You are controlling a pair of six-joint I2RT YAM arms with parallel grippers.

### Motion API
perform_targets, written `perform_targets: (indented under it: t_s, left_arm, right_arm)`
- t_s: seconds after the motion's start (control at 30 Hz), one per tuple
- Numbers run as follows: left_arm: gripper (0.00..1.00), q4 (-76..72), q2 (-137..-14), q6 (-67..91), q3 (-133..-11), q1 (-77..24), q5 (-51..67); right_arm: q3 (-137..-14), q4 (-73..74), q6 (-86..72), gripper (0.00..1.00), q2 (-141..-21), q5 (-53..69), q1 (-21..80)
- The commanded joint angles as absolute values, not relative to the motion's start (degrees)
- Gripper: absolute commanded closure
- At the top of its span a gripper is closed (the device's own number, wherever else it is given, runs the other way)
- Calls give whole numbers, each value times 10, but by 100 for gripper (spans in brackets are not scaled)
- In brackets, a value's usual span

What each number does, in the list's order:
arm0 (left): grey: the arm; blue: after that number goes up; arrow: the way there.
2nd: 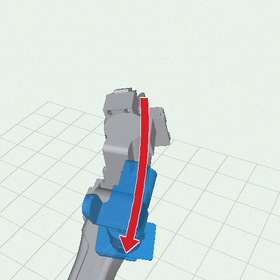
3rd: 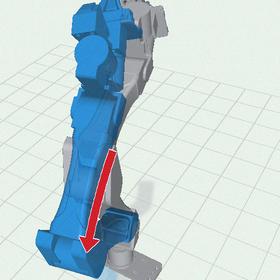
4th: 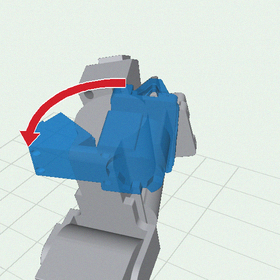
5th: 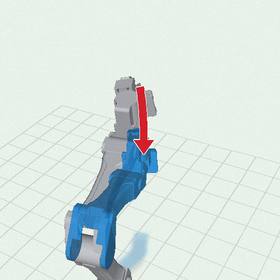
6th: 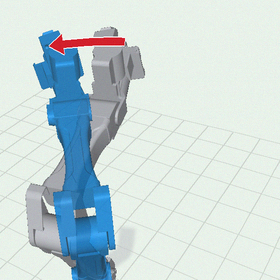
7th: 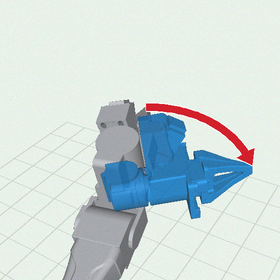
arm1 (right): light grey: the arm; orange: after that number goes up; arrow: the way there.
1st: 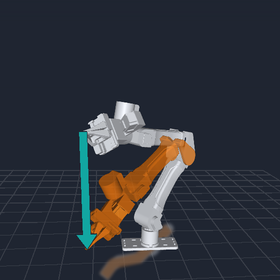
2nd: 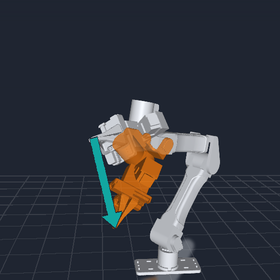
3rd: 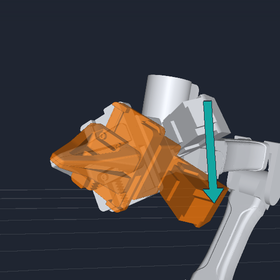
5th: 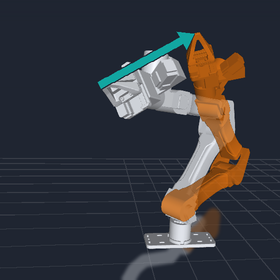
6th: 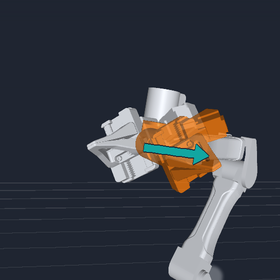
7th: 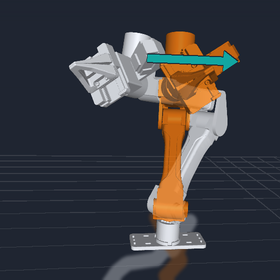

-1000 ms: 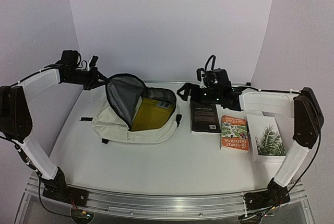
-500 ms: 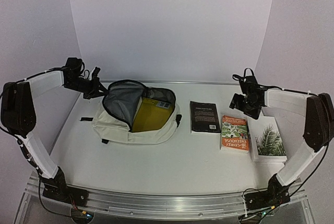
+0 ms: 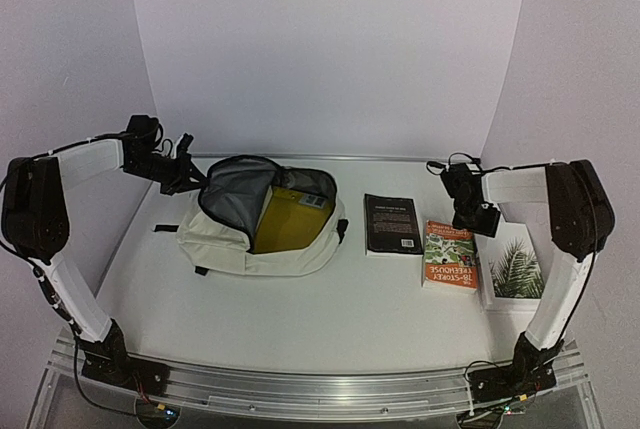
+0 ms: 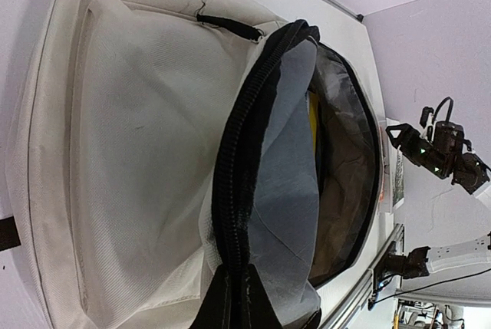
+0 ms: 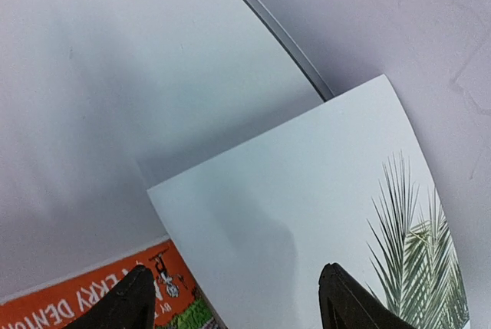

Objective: Pack the student bag
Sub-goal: Move the book to the center of the board.

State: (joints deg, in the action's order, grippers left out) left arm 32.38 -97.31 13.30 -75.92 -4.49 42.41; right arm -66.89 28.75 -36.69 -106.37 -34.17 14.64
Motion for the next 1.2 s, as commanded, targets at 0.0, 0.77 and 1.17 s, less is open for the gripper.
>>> perform_targets:
  t_s: [0.0,0.77,1.17]
  left_arm:
    - [100,314,-953,124,-753,-45,438]
    - [100,313,-951,126,-751,-44,446]
    - [100,310,-962,132,-751,-44,464]
  right_arm:
    - [-726,308,-360,35,-1105,-414,144]
    - [-804,346,-347,85,-1218,-515,144]
    - [-832,426,-337,100,-1127,-560,144]
